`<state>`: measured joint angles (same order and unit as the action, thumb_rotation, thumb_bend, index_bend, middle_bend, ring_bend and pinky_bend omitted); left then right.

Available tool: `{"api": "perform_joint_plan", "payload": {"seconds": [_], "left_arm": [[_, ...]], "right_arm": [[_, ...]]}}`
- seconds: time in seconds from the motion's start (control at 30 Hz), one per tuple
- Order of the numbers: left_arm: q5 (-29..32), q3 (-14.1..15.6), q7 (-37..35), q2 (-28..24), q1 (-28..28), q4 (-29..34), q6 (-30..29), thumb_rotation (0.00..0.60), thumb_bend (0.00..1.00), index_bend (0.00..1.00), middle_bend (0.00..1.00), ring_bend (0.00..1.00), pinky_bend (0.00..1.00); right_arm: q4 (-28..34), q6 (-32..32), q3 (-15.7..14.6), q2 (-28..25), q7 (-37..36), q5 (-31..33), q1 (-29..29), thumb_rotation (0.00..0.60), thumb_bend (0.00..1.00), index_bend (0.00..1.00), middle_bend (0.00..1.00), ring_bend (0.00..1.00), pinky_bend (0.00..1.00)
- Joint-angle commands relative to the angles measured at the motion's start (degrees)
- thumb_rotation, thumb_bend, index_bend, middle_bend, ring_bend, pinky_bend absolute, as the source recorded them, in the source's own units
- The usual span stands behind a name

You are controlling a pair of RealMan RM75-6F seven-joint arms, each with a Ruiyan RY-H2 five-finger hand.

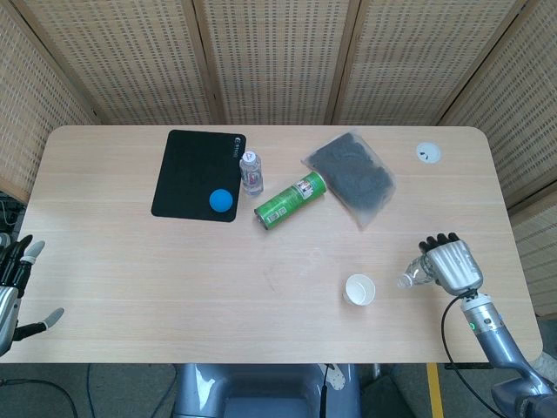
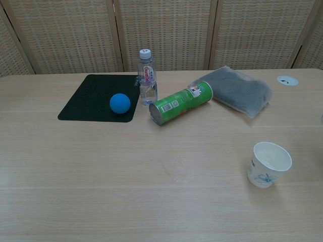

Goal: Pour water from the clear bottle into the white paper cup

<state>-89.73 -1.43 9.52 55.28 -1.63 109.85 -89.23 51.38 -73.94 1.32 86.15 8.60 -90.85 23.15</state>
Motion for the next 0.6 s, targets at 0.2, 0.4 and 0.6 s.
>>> {"api": "perform_joint_plan", "payload": {"seconds": [0.2, 0.4, 0.6], "left_arm": [[0.1, 0.0, 0.1, 0.1, -0.1, 0.0, 0.2, 0.6, 0.15, 0.0, 0.0, 0.0, 0.0], [0.2, 0.0, 0.2, 0.1, -0.1, 0.0, 0.3, 0.6, 0.15, 0.0, 0.0, 0.0, 0.0], [0.3, 0.1, 0.3, 0.2, -0.2, 0.0, 0.5, 0.6, 0.15, 0.0, 0.0, 0.0, 0.0]], "right_arm": [[1.3, -0.1, 0.3, 1.4, 7.5, 0.2, 0.1, 0.6, 0.61, 0.57, 0.57, 0.42, 0.54], [3.2, 0.2, 0.8, 2.1, 13.2, 0.8, 0.4, 0.6, 0.61, 0.57, 0.57, 0.43, 0.54], [7.3, 2.1, 1.7, 2.1, 20.3, 2.4, 1.0, 0.6, 0.61, 0.57, 0.57, 0.43, 0.54]]}}
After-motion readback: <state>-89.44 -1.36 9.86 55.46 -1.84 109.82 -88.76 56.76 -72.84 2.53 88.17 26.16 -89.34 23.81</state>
